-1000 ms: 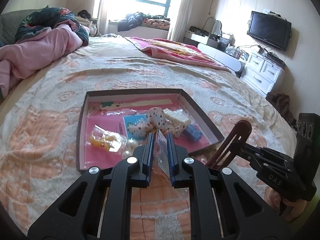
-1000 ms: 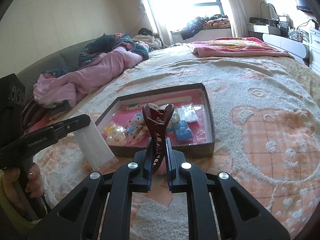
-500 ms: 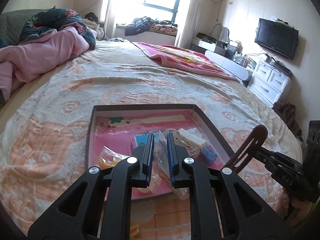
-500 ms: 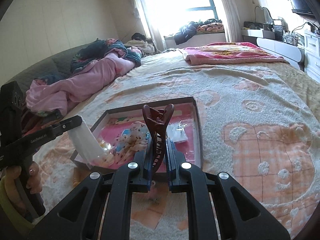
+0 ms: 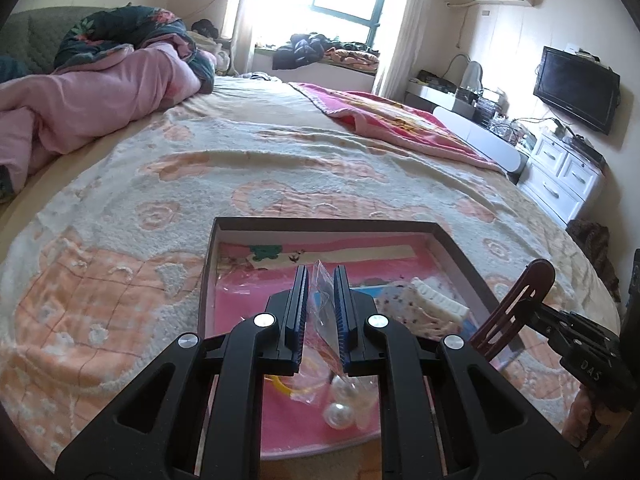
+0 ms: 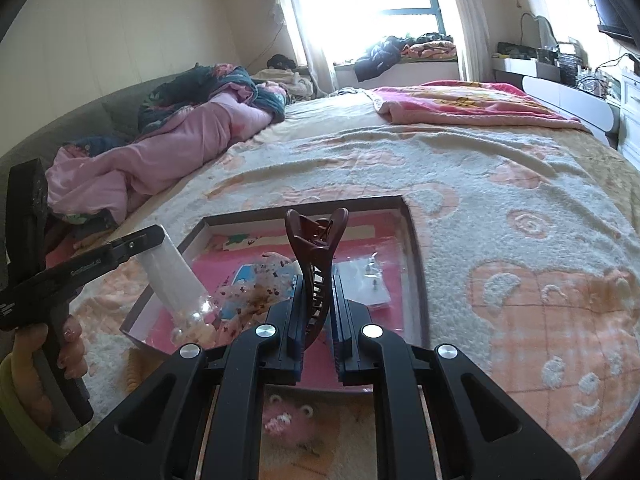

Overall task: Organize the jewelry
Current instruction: 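Lower the comb and clear bag into the tray and open both tools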

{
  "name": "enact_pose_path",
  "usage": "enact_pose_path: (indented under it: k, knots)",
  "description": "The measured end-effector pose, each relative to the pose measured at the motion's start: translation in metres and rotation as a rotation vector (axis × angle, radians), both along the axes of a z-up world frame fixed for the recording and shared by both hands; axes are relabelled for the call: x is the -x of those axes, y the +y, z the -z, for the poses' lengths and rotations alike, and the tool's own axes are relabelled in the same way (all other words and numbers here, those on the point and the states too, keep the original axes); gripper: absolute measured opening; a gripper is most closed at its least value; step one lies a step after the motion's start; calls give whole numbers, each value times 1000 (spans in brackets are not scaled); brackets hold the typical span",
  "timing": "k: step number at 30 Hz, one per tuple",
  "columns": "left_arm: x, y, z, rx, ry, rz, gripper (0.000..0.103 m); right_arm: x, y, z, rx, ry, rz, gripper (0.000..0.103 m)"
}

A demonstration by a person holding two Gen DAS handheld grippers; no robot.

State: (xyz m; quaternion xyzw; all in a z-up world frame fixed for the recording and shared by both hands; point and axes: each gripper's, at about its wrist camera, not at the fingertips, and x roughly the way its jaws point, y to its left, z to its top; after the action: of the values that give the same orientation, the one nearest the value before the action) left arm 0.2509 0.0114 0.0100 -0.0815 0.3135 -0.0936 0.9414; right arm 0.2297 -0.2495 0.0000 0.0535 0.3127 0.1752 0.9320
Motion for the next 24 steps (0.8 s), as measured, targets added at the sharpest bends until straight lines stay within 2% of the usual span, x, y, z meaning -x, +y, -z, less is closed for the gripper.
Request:
enact_pose_path:
  k: [11, 19, 20, 21, 24]
  knots:
    - [-11, 7, 18, 22, 10, -8, 8, -18, 25, 23, 0, 79, -59, 11]
    - [-16, 12, 29, 10, 48, -31, 8, -18, 21, 34, 48, 107, -12, 16]
    - [-16, 12, 29, 9, 51, -31, 8, -17, 19, 33, 56, 105, -4, 17]
    - [-16, 12, 30, 9, 52, -31, 8, -16, 18, 34, 61, 103, 4, 24]
    - [-15, 12, 31, 4, 58, -32, 10, -12, 12, 32, 68, 92, 24, 34]
